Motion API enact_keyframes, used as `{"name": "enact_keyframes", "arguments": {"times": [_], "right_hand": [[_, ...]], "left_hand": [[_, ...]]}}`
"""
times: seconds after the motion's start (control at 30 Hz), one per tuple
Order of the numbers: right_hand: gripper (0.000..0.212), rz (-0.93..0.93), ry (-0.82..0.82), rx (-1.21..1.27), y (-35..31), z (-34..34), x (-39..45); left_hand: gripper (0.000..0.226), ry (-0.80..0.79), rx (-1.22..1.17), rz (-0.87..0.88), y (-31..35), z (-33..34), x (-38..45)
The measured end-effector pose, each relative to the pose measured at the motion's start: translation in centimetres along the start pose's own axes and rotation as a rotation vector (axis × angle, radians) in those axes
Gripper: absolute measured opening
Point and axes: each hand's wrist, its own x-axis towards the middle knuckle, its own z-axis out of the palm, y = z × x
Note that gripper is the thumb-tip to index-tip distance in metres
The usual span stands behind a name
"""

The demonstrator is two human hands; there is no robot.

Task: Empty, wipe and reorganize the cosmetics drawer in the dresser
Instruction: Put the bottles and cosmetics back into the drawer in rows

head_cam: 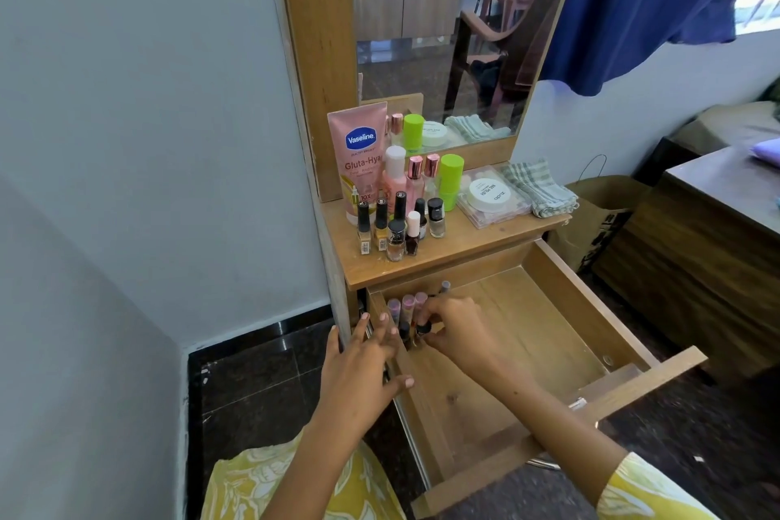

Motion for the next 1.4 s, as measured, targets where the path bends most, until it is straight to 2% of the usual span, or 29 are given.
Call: {"name": "enact_keyframes", "arguments": {"times": [0.23, 0.3, 0.43, 0.57, 0.63, 0.73, 0.8, 0.9, 1.0, 1.07, 1.13, 1.3, 1.4], "right_hand": [[0.018, -0.006, 0.002, -0.095, -0.3, -0.9, -0.3], [0.015, -0.023, 0.054, -0.116, -0.7, -2.1, -0.5], [0.012, -0.102, 0.236, -0.005, -2.3, -4.5, 0.1], [0.008, -0.062, 0.325, 0.071, -3.8, -5.5, 1.7], [0.004, -0.007, 0.259, 0.025, -3.6, -5.7, 2.2], [0.005, 0.097, 0.071, -0.072, -2.4, -5.4, 1.8], [0.006, 0.106, 0.064, -0.067, -1.8, -5.0, 1.3], [0.015, 0.018, 0.213, 0.028, -2.2, -4.5, 1.1], [0.034, -0.077, 0.385, 0.071, -3.7, -4.3, 2.0], [0.047, -0.117, 0.396, 0.014, -4.5, -4.2, 2.8], [0.051, -0.114, 0.392, -0.061, -4.8, -3.9, 3.5], [0.027, -0.179, 0.582, -0.057, -4.8, -3.2, 3.6], [0.017, -0.278, 0.600, -0.011, -4.0, -3.2, 2.8]], "left_hand": [[0.067, -0.003, 0.019, -0.001, 0.1, 0.0, 0.1], [0.067, -0.005, 0.028, 0.002, 0.1, -0.2, 0.1], [0.069, -0.021, 0.038, -0.001, 0.1, -0.4, 0.1], [0.070, -0.035, 0.034, -0.011, 0.2, -0.4, 0.0], [0.070, -0.039, 0.034, -0.011, 0.2, -0.5, 0.0], [0.070, -0.039, 0.020, -0.008, 0.2, -0.5, 0.0], [0.069, -0.035, 0.021, -0.005, 0.2, -0.5, 0.1], [0.069, -0.030, 0.021, -0.007, 0.2, -0.4, 0.1], [0.070, -0.037, 0.024, -0.014, 0.2, -0.4, 0.1], [0.070, -0.040, 0.024, -0.020, 0.2, -0.4, 0.1], [0.071, -0.042, 0.023, -0.024, 0.3, -0.3, 0.1], [0.070, -0.041, 0.025, -0.024, 0.3, -0.4, 0.2], [0.070, -0.033, 0.025, -0.020, 0.2, -0.4, 0.1]]}}
